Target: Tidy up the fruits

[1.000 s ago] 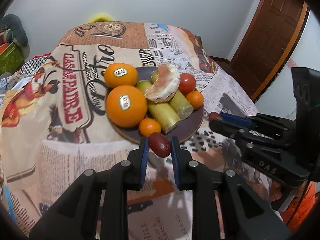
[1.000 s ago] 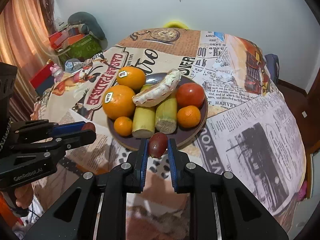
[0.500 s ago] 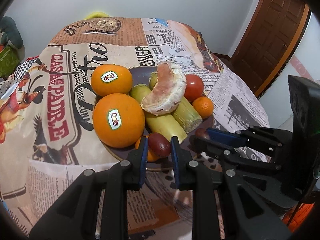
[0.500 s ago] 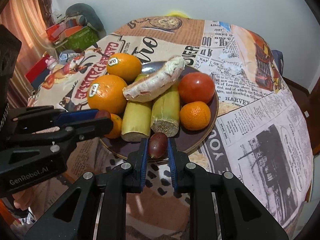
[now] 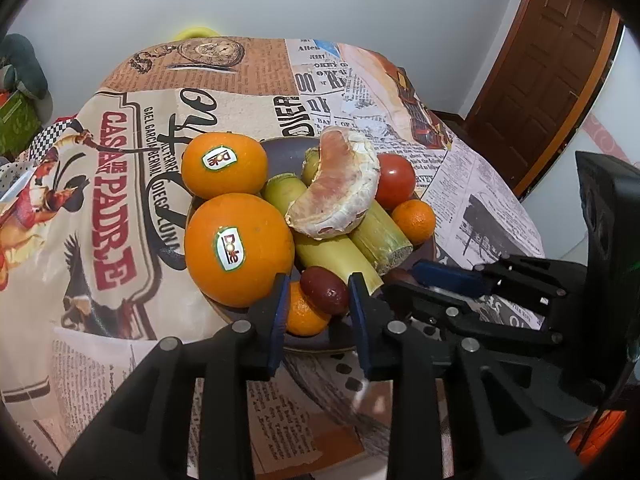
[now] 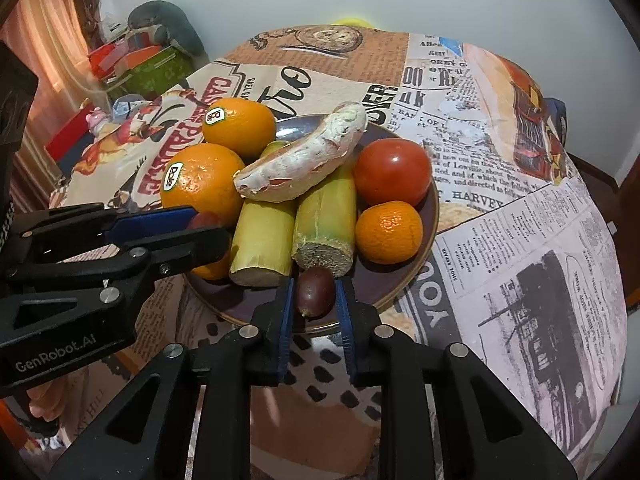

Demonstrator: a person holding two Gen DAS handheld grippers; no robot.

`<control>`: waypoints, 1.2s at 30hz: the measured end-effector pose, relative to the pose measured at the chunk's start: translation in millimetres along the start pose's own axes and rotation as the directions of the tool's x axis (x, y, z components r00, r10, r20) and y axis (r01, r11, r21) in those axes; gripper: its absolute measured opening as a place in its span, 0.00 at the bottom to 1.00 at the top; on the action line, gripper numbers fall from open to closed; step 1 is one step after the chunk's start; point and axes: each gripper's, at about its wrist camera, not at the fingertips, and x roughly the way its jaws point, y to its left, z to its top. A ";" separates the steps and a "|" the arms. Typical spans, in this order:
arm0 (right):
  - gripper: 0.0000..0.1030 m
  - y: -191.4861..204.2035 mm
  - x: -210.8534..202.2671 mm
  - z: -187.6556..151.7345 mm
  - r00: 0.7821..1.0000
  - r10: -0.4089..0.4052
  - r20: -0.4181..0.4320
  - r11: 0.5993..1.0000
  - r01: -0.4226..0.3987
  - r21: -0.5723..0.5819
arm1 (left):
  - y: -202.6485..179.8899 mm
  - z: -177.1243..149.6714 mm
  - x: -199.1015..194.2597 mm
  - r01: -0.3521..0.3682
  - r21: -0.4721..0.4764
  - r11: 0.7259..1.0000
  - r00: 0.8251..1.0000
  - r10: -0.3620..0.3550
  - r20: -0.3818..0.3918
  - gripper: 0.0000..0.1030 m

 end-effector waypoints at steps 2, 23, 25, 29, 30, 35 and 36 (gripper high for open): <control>0.33 -0.5 -2.3 0.0 1.000 -0.008 0.009 1.000 0.008 0.000 | 0.0 -1.2 -3.2 -0.002 0.002 1.000 1.000 0.002 0.004 0.29; 0.34 19.9 -159.0 9.3 0.933 -0.072 0.353 0.997 0.075 0.004 | -21.0 -1.9 -173.7 -0.102 -0.017 0.995 0.929 0.101 0.356 0.29; 0.34 25.7 -179.5 7.7 0.910 -0.077 0.407 0.997 0.083 0.003 | -29.2 -3.3 -197.8 -0.110 -0.012 0.994 0.907 0.105 0.409 0.29; 0.33 39.3 -224.3 1.5 0.854 -0.068 0.516 0.997 0.076 0.007 | -48.4 -10.4 -250.9 -0.135 0.006 0.991 0.843 0.111 0.526 0.29; 0.33 42.1 -232.2 -0.6 0.841 -0.069 0.536 0.997 0.076 0.008 | -51.2 -11.5 -258.3 -0.136 0.007 0.991 0.834 0.111 0.540 0.29; 0.34 58.0 -268.9 -11.9 0.777 -0.072 0.625 0.996 0.092 0.000 | -66.3 -25.7 -300.2 -0.154 0.001 0.988 0.779 0.121 0.615 0.37; 0.34 60.6 -273.2 -13.6 0.769 -0.070 0.635 0.996 0.093 -0.002 | -68.1 -27.9 -304.6 -0.155 -0.002 0.988 0.773 0.123 0.623 0.45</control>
